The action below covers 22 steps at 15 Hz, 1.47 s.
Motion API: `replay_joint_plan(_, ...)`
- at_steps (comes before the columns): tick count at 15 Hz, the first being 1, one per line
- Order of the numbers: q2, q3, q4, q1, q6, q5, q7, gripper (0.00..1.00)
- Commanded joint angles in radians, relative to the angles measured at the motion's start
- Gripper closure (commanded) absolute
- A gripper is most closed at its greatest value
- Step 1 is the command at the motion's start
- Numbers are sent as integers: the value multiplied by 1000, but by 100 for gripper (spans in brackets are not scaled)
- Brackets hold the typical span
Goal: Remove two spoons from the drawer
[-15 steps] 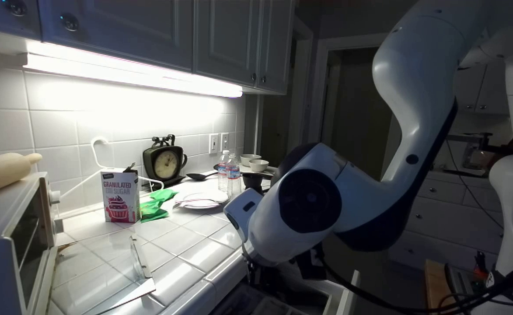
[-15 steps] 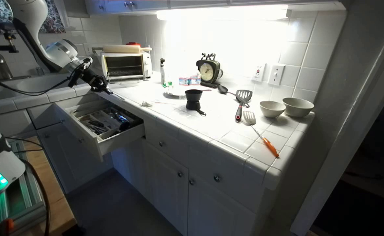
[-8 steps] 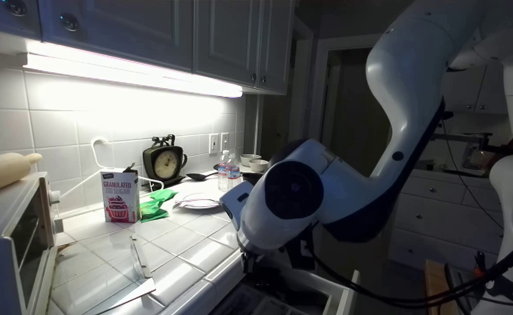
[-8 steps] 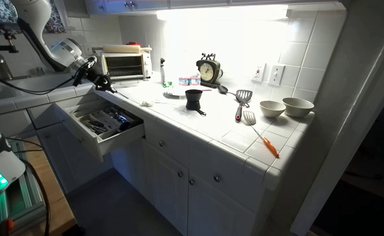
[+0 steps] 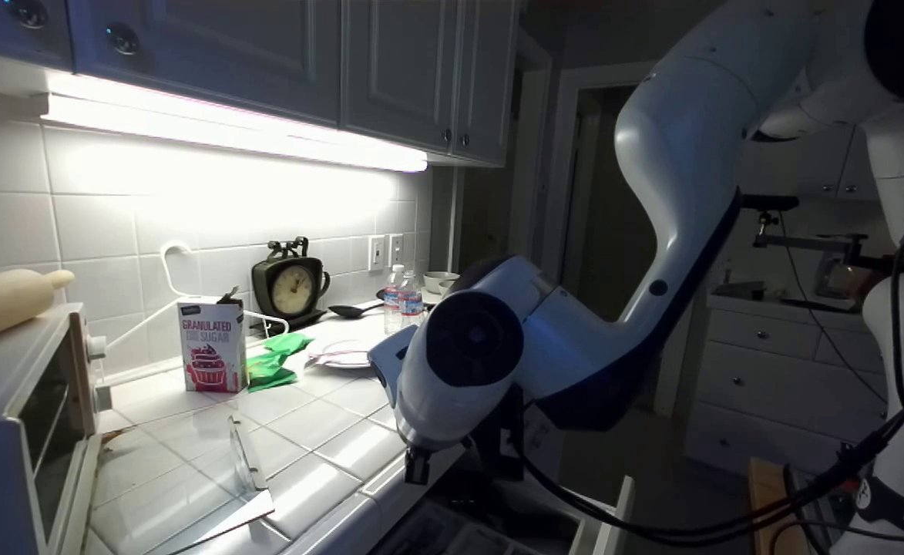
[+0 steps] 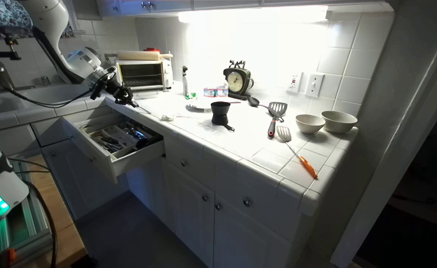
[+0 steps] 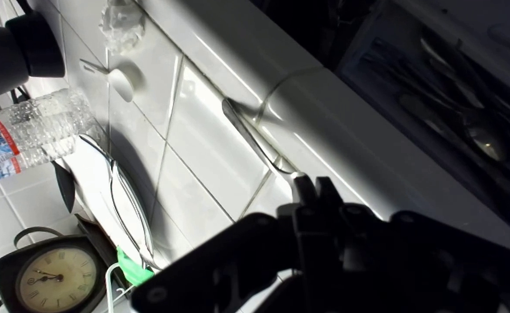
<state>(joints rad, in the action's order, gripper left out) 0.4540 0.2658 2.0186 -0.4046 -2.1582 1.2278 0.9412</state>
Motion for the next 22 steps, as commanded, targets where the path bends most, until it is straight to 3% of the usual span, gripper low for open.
replay_joint_plan(1, 53, -12, -56, -1, -23, 18, 27, 98)
replay_joint_plan(22, 135, -18, -131, -19, -10, 11, 25, 94)
